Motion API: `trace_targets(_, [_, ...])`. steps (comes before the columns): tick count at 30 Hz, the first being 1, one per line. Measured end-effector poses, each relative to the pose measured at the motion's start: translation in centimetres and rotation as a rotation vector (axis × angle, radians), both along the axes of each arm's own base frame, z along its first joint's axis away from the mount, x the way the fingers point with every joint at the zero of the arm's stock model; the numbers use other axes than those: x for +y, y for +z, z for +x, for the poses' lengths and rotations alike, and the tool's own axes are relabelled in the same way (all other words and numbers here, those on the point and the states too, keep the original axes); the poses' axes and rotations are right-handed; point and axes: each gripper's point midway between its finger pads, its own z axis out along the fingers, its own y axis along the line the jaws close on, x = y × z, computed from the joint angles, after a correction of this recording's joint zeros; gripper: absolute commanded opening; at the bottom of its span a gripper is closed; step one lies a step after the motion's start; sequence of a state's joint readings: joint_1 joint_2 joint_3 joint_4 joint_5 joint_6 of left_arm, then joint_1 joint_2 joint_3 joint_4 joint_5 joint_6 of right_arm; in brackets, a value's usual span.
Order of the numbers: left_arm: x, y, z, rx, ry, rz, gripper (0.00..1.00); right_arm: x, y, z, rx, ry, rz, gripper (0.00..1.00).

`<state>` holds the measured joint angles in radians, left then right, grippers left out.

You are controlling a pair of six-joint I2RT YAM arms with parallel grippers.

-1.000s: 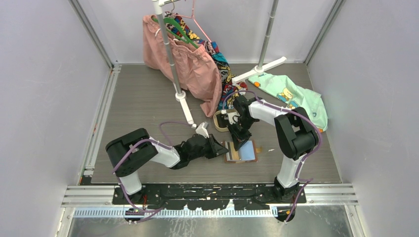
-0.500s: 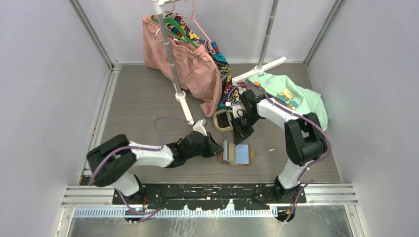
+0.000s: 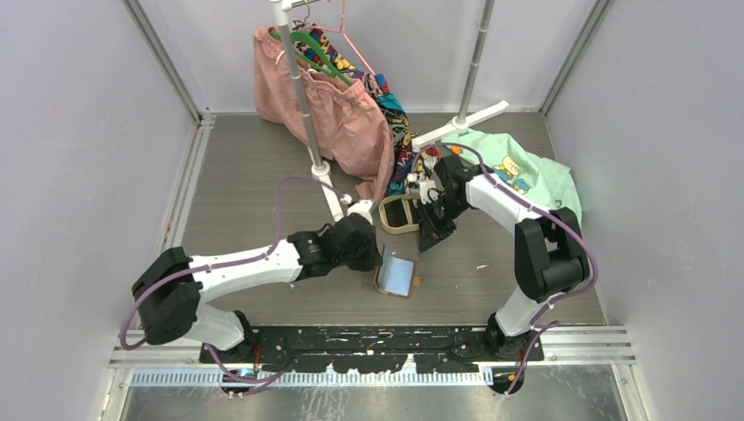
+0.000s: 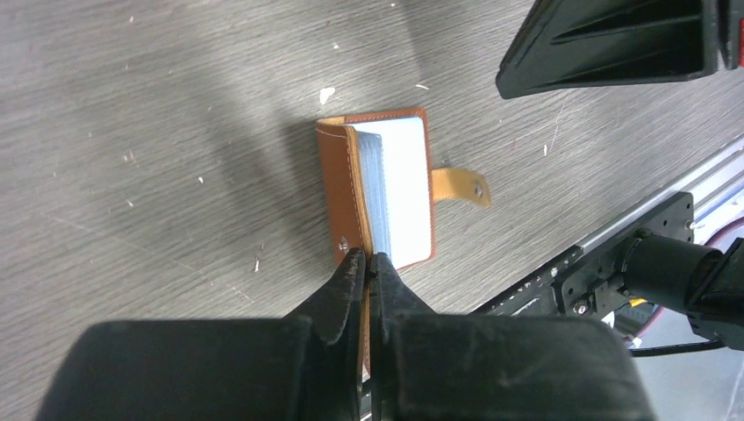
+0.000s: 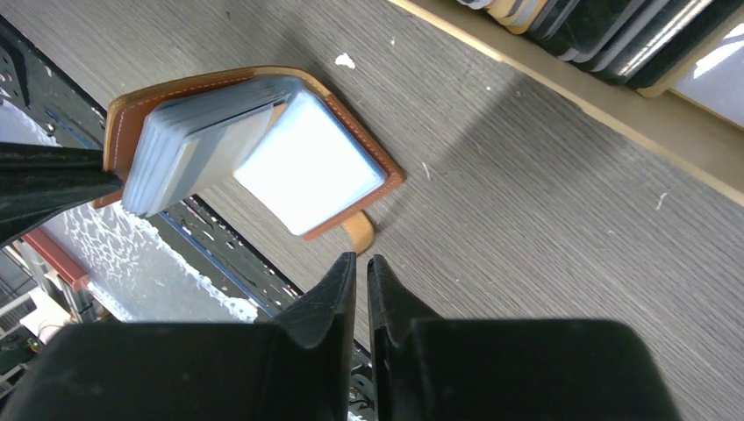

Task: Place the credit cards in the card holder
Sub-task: Close the card holder at the center of the board.

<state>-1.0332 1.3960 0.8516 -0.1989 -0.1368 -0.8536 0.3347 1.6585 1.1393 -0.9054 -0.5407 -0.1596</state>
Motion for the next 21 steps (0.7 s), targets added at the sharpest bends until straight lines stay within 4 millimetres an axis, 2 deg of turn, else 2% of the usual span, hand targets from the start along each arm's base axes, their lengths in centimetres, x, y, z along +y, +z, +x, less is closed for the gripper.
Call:
trace_targets(6, [-2.4, 1.0, 0.9, 0.004, -0.068, 0.064, 0.00, -1.2, 0.2, 0.9, 0.007, -0.057, 0.018, 0.17])
trace_targets(10, [-4.7, 0.0, 0.5, 0.028, -0.122, 0.090, 0.01, -1.8, 0.6, 1.4, 0.011, -0.097, 0.049, 0.18])
trace_targets(15, [-8.1, -1.9, -1.0, 0.085, -0.203, 0.080, 0.18, -2.1, 1.8, 1.7, -0.011, -0.112, 0.107, 0.20])
trace_targets(18, [-10.0, -3.3, -2.0, 0.136, -0.246, 0.041, 0.27, -2.3, 3.3, 1.7, -0.042, -0.103, 0.164, 0.22])
trace_targets(21, [-10.7, -4.9, -3.0, 0.190, -0.277, 0.026, 0.36, -2.6, 5.3, 1.6, -0.113, -0.078, 0.219, 0.33])
